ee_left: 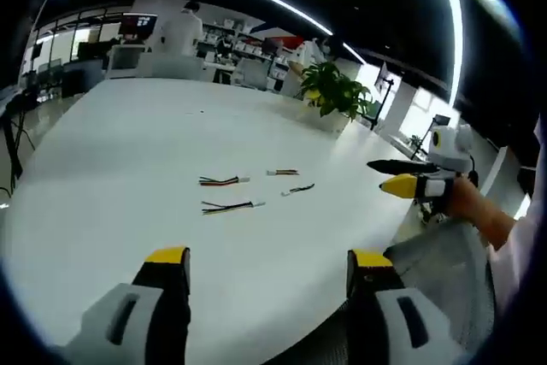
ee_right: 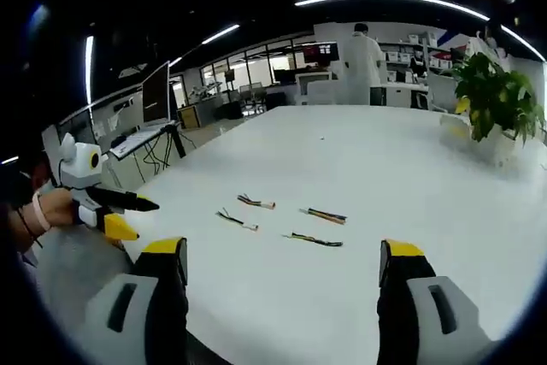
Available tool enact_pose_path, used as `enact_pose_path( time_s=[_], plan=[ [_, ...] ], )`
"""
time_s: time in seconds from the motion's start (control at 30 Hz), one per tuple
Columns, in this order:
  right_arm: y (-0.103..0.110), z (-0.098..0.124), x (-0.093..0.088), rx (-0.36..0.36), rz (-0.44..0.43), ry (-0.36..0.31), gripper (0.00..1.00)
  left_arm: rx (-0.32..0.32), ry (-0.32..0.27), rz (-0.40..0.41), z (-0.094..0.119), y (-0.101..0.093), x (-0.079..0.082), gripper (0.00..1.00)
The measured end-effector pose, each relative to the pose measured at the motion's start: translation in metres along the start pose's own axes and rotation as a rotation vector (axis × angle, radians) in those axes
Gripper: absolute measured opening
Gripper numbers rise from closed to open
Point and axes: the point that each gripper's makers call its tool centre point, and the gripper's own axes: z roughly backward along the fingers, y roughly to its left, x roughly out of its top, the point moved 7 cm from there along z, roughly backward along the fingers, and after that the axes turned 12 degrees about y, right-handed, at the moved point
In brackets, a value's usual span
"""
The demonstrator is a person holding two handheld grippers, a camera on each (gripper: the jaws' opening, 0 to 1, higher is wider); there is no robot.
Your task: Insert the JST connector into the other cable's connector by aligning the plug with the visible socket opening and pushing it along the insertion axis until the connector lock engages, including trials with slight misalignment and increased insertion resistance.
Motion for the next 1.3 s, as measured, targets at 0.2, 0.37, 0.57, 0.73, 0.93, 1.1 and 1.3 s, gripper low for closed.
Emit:
enact_pose_path(
  time_s=[0.2, 0.37, 0.57, 0.73, 0.93, 1.1, 1.3],
  plan=[
    [0.0011, -0.0029, -0.0035, 0.011, -0.005, 0.031, 0.91, -0.008, 0.023, -0.037, -0.0013, -0.0019, -0.0011, 0.72],
    [0.0013, -0.0047, -0.0063, 0.020, -0.010, 0.055, 0.90, -0.017, 0.052, -0.042, -0.0039, -0.0029, -0.0040, 0.72],
    [-0.0030, -0.0027, -0.0048, 0.009, -0.040, 0.031, 0.89, -0.078, 0.005, 0.019, -0.0025, -0.0061, -0.0009, 0.71],
    [-0.0025, -0.0041, -0.0064, 0.012, -0.047, 0.045, 0.88, -0.071, 0.021, 0.010, -0.0041, -0.0057, -0.0024, 0.71],
    [-0.0038, -0.0030, -0.0050, -0.005, -0.022, 0.032, 0.85, -0.095, 0.037, 0.035, -0.0057, -0.0074, -0.0050, 0.71],
    [-0.0052, -0.0015, -0.0043, -0.018, -0.023, 0.027, 0.85, -0.103, 0.008, 0.043, -0.0034, -0.0072, -0.0022, 0.71],
    [-0.0067, -0.0007, -0.0046, -0.018, -0.041, 0.022, 0.83, -0.106, 0.023, 0.029, -0.0042, -0.0091, -0.0036, 0.71]
  ],
)
